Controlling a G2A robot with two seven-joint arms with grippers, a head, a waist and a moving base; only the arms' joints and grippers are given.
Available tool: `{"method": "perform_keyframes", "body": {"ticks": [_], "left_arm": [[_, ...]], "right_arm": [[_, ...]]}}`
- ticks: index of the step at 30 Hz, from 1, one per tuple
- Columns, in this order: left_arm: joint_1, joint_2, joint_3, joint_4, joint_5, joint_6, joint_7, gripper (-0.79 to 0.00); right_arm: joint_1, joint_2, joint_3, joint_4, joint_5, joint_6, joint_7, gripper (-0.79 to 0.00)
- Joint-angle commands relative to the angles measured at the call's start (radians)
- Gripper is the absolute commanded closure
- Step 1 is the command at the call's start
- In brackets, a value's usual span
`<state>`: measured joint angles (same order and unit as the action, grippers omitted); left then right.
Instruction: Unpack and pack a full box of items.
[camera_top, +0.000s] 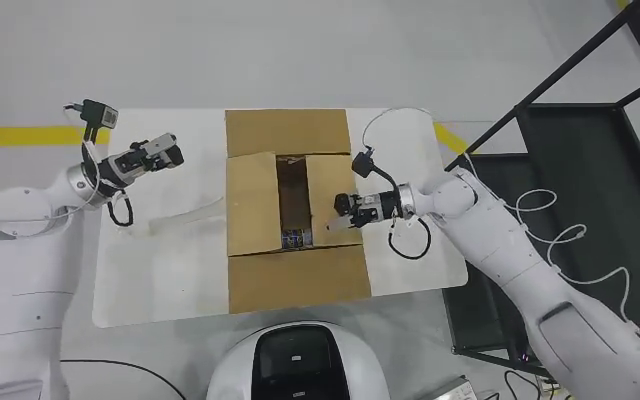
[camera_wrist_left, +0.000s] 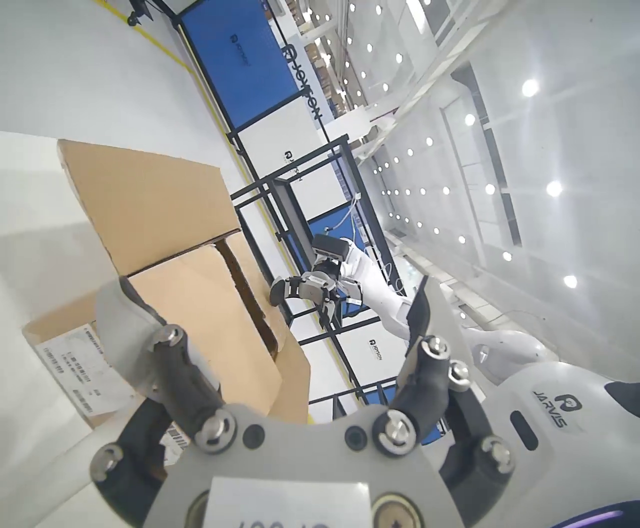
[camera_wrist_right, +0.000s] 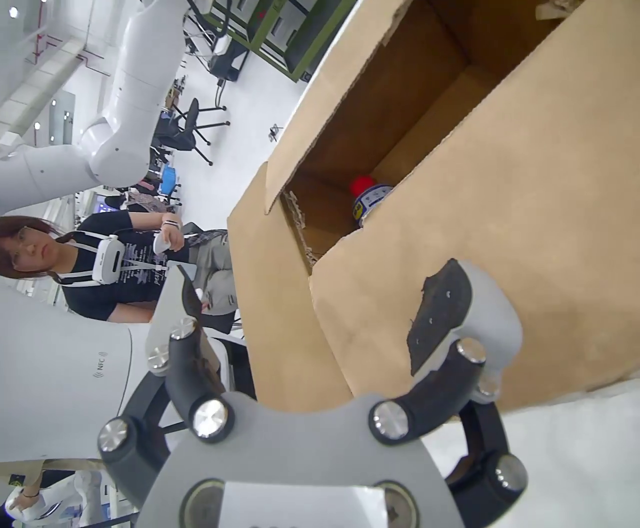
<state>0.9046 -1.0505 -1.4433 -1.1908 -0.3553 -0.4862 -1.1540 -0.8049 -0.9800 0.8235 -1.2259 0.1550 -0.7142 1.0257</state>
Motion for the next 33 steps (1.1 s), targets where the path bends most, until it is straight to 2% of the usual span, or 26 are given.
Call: {"method": "perform_keyframes", "body": {"ticks": [1, 5, 8, 14, 18, 20, 22, 33], "left_arm": [[-0.005, 0.0, 0.005, 0.013, 0.003, -0.011, 0.001, -0.785], [-0.04, -0.001, 0.029, 0.053, 0.011, -0.037, -0.014, -0.785], [-0.102, -0.012, 0.074, 0.115, 0.008, -0.066, 0.0, -0.785], [-0.253, -0.061, 0.215, 0.277, -0.114, -0.121, -0.059, -0.785], [-0.334, -0.096, 0.301, 0.387, -0.126, -0.151, -0.029, -0.785], [-0.36, -0.112, 0.332, 0.437, -0.137, -0.171, -0.008, -0.785], [-0.377, -0.122, 0.353, 0.464, -0.142, -0.183, 0.003, -0.785], [-0.377, -0.122, 0.353, 0.464, -0.142, -0.183, 0.003, -0.785]], "right_arm": [[0.004, -0.003, -0.002, 0.005, -0.002, -0.005, -0.01, -0.785], [-0.006, 0.002, 0.029, -0.024, 0.037, -0.038, -0.026, -0.785], [-0.046, 0.021, 0.079, -0.059, 0.095, -0.053, -0.015, -0.785], [-0.194, 0.074, 0.225, -0.149, 0.187, -0.06, 0.001, -0.785], [-0.3, 0.104, 0.315, -0.217, 0.201, -0.05, 0.003, -0.785], [-0.3, 0.104, 0.315, -0.217, 0.201, -0.05, 0.003, -0.785], [-0.3, 0.104, 0.315, -0.217, 0.201, -0.05, 0.003, -0.785], [-0.3, 0.104, 0.315, -0.217, 0.201, -0.05, 0.003, -0.785]]}}
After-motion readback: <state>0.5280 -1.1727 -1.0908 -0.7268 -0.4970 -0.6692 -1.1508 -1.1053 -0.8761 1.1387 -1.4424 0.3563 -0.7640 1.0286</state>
